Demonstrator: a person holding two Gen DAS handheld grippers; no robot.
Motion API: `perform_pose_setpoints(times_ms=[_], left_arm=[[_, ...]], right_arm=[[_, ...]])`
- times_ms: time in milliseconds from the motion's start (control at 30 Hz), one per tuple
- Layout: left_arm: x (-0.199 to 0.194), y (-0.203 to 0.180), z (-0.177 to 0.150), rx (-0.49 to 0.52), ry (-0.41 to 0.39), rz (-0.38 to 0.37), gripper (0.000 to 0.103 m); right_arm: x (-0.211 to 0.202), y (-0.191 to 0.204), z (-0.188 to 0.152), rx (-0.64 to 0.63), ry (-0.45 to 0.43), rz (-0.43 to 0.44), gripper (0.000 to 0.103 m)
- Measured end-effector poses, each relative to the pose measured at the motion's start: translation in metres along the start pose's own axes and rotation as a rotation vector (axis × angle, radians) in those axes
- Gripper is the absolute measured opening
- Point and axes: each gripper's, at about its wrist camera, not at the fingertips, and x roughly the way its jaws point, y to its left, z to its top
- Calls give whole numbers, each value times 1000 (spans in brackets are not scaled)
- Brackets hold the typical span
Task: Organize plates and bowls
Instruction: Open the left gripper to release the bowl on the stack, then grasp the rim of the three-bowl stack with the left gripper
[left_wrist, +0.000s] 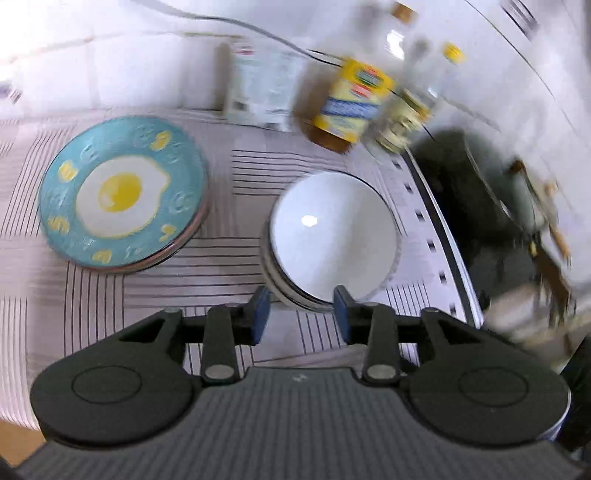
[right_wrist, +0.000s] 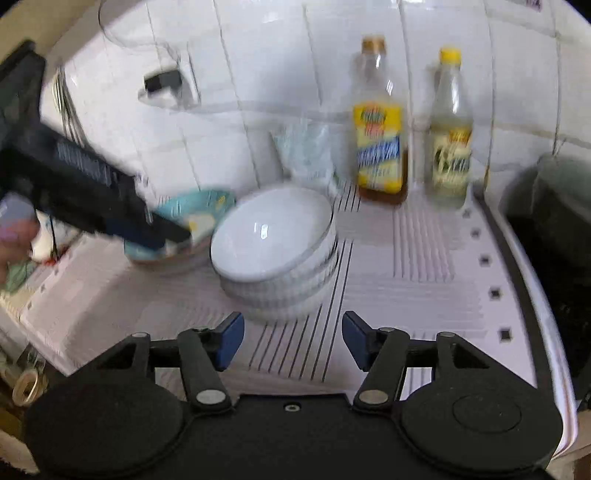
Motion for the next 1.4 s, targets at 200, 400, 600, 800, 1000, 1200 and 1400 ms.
perform_pose_setpoints(times_ms=[200,400,600,800,1000,1200,1400], left_arm=[[15,24,3,-73,7,-43,41],[41,24,4,-54,54,-33,52],[58,16,11,-32,62,-29,61],[81,24,19,-62,97,-34,64],[102,26,28,-67,109,-51,51],[116,28,32,-99,128,-71,39],[116,29,29,-69,118,-99,39]], right_arm=[[42,8,-16,-91,64,-41,66],[67,16,-24,-155,0,-63,72],[83,16,-19,-191,-40,-92,94],[92,12,-11,-157,-83,-68,97],[108,17,-5,-170,-105,-44,101],[118,8,2,-132,-88,11,102],[124,4,12,-164,-41,36,102]])
